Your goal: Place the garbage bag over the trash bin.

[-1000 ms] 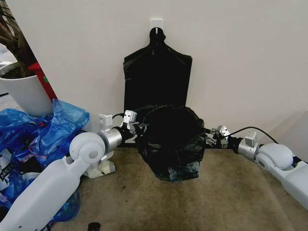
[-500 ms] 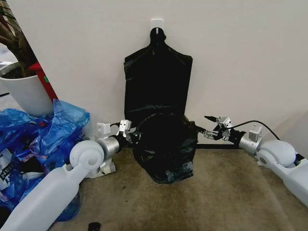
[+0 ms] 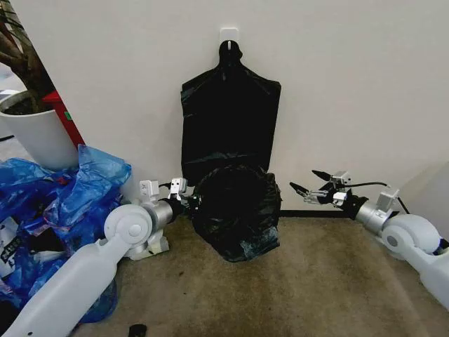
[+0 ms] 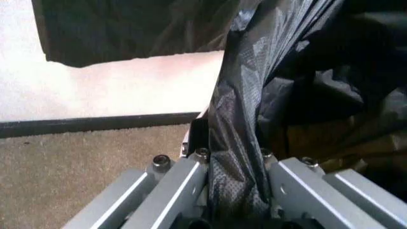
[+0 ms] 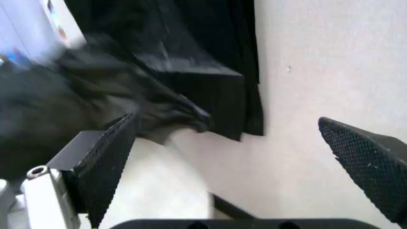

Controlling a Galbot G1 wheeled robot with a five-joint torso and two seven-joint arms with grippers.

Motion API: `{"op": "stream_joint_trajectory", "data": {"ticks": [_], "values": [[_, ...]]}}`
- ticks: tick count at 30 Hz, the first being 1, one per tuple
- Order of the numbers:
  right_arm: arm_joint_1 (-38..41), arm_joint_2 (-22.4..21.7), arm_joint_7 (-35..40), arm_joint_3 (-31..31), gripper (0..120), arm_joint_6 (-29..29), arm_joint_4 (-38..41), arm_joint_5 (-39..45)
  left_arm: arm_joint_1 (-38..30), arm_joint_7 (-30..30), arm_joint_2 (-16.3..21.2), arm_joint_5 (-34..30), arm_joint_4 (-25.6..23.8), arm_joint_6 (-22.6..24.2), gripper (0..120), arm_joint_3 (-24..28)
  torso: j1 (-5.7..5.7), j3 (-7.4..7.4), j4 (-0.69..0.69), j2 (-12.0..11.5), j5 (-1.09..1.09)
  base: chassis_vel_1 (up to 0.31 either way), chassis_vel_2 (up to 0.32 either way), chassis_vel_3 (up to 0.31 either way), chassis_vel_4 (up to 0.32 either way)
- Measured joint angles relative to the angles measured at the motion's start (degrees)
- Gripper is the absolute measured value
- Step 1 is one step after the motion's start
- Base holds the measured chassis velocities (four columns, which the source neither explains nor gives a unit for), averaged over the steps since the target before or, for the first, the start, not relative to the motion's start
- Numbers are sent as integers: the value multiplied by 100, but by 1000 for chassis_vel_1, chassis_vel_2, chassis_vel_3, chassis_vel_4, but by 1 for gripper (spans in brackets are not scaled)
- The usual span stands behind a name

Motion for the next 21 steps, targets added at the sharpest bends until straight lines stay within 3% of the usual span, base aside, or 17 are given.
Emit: {"op": "stream_joint_trajectory", "data": {"ticks": [1,4,8,14,21], "values": [[0,0,0,0,100,0,0,0,0,0,0,0,0,0,1,0,0,0,0,0,0,0,0,0,0],[-907,72,304,636,100,-363,682,1225,12,-13,-26,-12,90,0,1,-1,0,0,-1,0,0,0,0,0,0],[-1922,283,378,1128,99,-670,1281,2238,9,-162,-90,-157,203,-11,1,1,0,-1,-2,0,0,0,0,0,0],[-2627,560,253,1243,95,-1165,1660,3084,-124,-342,-151,-417,343,-29,1,31,0,-1,0,0,0,0,0,0,0],[-2786,698,236,1065,91,-1550,1701,3229,-241,-378,-158,-510,417,-63,1,34,0,-1,-1,0,0,0,0,0,0]]}}
